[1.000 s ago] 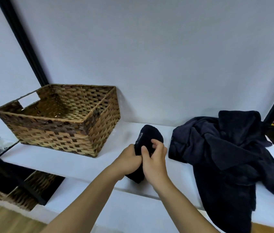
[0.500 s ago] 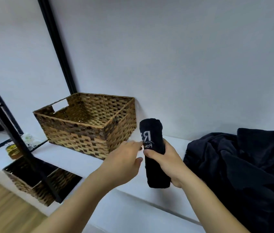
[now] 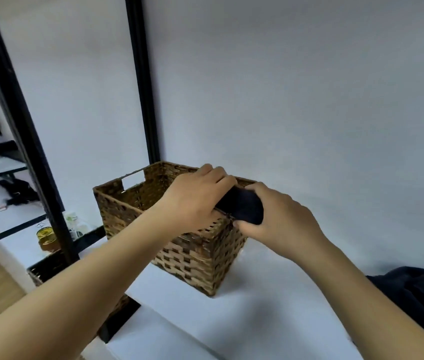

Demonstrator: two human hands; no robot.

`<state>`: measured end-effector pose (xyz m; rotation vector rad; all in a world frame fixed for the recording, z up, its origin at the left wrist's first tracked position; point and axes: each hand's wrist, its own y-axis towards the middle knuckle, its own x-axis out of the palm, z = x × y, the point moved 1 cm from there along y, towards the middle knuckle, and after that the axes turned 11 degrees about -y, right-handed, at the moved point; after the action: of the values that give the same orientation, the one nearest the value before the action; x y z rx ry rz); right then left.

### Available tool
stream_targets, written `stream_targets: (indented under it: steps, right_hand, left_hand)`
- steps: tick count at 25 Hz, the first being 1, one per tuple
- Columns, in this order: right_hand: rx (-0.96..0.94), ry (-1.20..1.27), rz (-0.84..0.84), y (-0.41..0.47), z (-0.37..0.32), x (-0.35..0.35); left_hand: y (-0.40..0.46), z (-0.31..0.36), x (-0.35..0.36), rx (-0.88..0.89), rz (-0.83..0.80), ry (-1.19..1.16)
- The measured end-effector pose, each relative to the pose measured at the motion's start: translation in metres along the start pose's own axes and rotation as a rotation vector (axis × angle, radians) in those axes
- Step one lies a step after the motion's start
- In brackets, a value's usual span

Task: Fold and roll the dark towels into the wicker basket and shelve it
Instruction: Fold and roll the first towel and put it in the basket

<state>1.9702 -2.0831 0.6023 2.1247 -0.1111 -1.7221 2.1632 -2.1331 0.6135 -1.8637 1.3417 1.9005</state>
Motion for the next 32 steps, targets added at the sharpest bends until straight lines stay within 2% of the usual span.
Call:
stream_targets:
  steps: [3,6,10,14,18,21,24,25,29,32]
  right_hand:
    - [0.009,-0.112,-0.012,0.057,-0.019,0.021]
    - [0.041,-0.056,-0.098,0.114,-0.038,0.048]
    - [0.112,-0.017,-0.417,0.195,-0.058,0.093]
    - [0.297,0.125,-0.707,0.256,-0.054,0.145]
    - [0.405,0.194,-0.898,0.288,-0.049,0.199]
    - [0.377,0.085,-0.987,0.299,-0.062,0.24]
    - [0.08,-0.307,-0.857,0.306,-0.076,0.268]
    - [0.047,-0.404,-0.809,0.308,-0.077,0.273]
    - [0.035,-0.726,-0.73,0.304,-0.083,0.271]
    - [-0.047,-0.859,-0.652,0.304,-0.091,0.262]
  left_hand:
    - [-0.004,-0.074,0.016,-0.158,-0.047,-0.044]
    - [-0.003,-0.142,0.033,-0.246,-0.117,-0.135]
    - [0.019,-0.22,0.067,-0.302,-0.514,-0.262]
    - [0.041,-0.269,0.119,-0.368,-0.884,-0.321]
    - [0.057,-0.302,0.166,-0.38,-1.087,-0.286]
    - [0.056,-0.309,0.193,-0.261,-1.091,-0.066]
    - [0.056,-0.3,0.209,-0.123,-1.057,0.158]
    - [0.059,-0.298,0.207,-0.089,-1.026,0.2]
    - [0.065,-0.297,0.194,-0.018,-0.881,0.238]
    - [0.055,-0.3,0.197,-0.027,-0.873,0.195]
